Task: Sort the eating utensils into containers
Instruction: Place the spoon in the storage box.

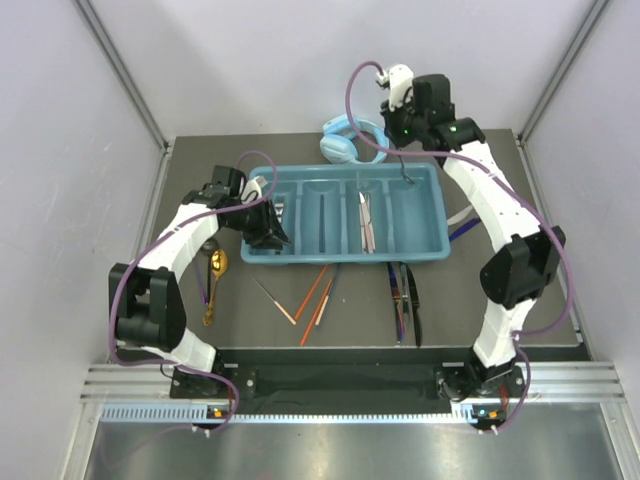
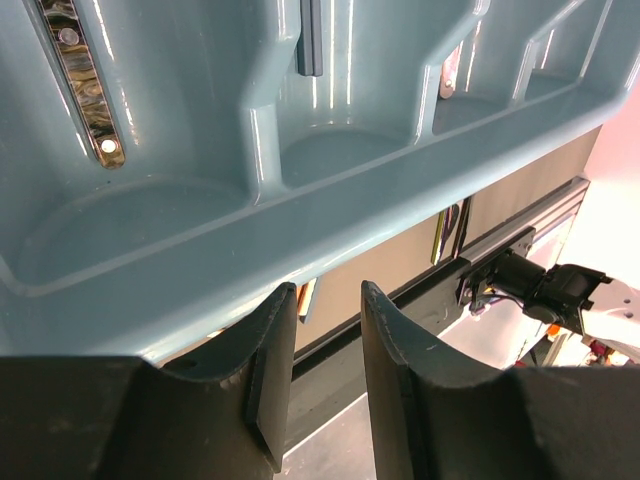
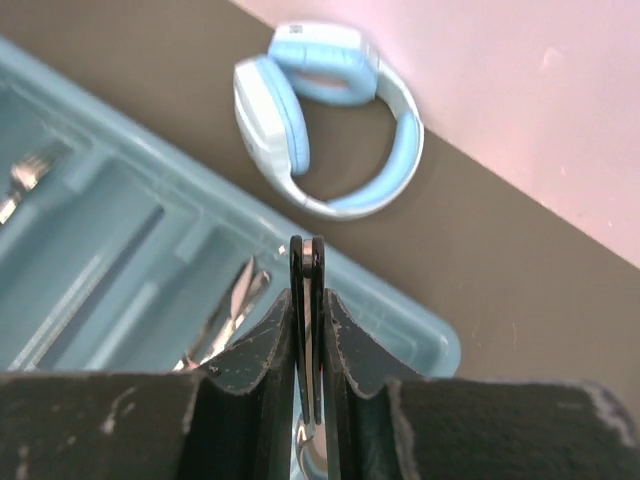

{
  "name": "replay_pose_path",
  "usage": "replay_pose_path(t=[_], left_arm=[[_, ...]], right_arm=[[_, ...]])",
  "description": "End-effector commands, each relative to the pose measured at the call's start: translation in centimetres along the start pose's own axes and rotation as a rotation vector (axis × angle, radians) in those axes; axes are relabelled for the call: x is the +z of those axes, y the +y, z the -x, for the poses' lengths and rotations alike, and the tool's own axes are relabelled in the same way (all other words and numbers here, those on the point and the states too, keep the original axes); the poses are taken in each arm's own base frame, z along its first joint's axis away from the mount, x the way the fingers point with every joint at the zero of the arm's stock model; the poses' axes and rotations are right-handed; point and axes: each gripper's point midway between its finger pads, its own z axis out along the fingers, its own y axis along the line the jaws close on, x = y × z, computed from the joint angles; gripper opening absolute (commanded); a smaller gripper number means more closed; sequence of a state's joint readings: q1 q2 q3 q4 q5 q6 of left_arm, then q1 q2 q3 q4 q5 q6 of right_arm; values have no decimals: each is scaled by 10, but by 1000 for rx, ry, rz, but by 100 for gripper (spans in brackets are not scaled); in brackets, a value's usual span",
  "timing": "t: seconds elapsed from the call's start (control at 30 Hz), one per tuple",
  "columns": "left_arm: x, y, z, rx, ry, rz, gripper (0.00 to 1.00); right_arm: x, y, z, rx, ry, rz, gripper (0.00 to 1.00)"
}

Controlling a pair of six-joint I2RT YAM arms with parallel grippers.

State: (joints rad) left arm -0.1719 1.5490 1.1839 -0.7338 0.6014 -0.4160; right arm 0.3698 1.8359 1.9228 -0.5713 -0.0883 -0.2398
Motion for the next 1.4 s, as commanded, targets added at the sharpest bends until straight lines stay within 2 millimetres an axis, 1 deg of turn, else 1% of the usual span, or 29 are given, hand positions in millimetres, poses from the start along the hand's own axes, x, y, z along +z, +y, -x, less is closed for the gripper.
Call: replay_pose_path(t=[0.0,0.03,0.07,0.1,0.13,0.17,0.2,0.23,0.27,0.33,0.4,0.43,0.47,0.5,0.53,0.57,0.6,0.63,0.67,0.7,0.77,0.9,1.1,1.2,1.27,1.37], left_arm=[[-12,-9,4,42,-47,-19,37],[-12,-9,4,42,-47,-18,37],[-12,-9,5,44,-50,-19,37],[-12,-10,4,45,-51,-20,37],[-12,-10,4,44,-51,-20,37],[-12,-9,4,43,-50,-18,37],[-13,-10,4,44,-53,-19,37],[-13,-10,4,44,-53,-17,37],[-13,-10,5,45,-54,-18,37],[-12,-9,5,43,-57,-14,37],[-12,-8,4,39,-53,-14,37],[-12,-8,4,40,-54,-15,37],[-11,-8,4,38,-53,-12,37],[-13,-9,4,40,-56,-14,37],[-13,-8,3,41,-59,-10,37],[-13,-8,4,42,-62,-6,37],[-14,-8,3,45,-63,-5,37],[-15,-8,3,46,-66,-3,37],[-17,-8,3,49,-70,1,37],[-17,-8,3,50,-72,1,37],[-18,-8,3,55,-77,4,37],[-18,-7,4,53,-77,6,37],[-17,-6,5,48,-80,13,37],[-17,-6,5,51,-82,12,37],[-18,-5,5,52,-86,20,37],[-18,-2,5,52,-88,34,37]], right_arm=[[4,9,-29,110,155,40,0],[1,10,-30,124,155,41,0],[3,17,-38,156,168,59,0],[1,20,-41,173,170,66,0],[-9,26,-41,213,160,78,0],[-9,32,-56,238,195,85,0],[-12,34,-61,252,204,88,0],[-20,33,-59,262,190,78,0],[-20,36,-73,265,218,80,0],[-24,32,-74,263,206,62,0],[-23,26,-78,310,217,42,0],[-21,25,-81,319,231,39,0],[-21,19,-76,327,220,30,0],[-20,18,-77,333,226,28,0],[-14,17,-83,339,251,30,0],[-14,11,-78,345,245,23,0],[-11,9,-80,349,257,20,0],[-5,10,-88,357,289,22,0],[-3,6,-86,367,286,16,0],[-1,5,-89,376,296,14,0],[5,3,-98,396,316,12,0],[13,6,-117,431,365,45,0],[23,2,-144,461,413,25,0],[31,0,-158,484,439,17,0],[34,-2,-162,490,448,12,0],[43,-1,-175,506,482,7,0]])
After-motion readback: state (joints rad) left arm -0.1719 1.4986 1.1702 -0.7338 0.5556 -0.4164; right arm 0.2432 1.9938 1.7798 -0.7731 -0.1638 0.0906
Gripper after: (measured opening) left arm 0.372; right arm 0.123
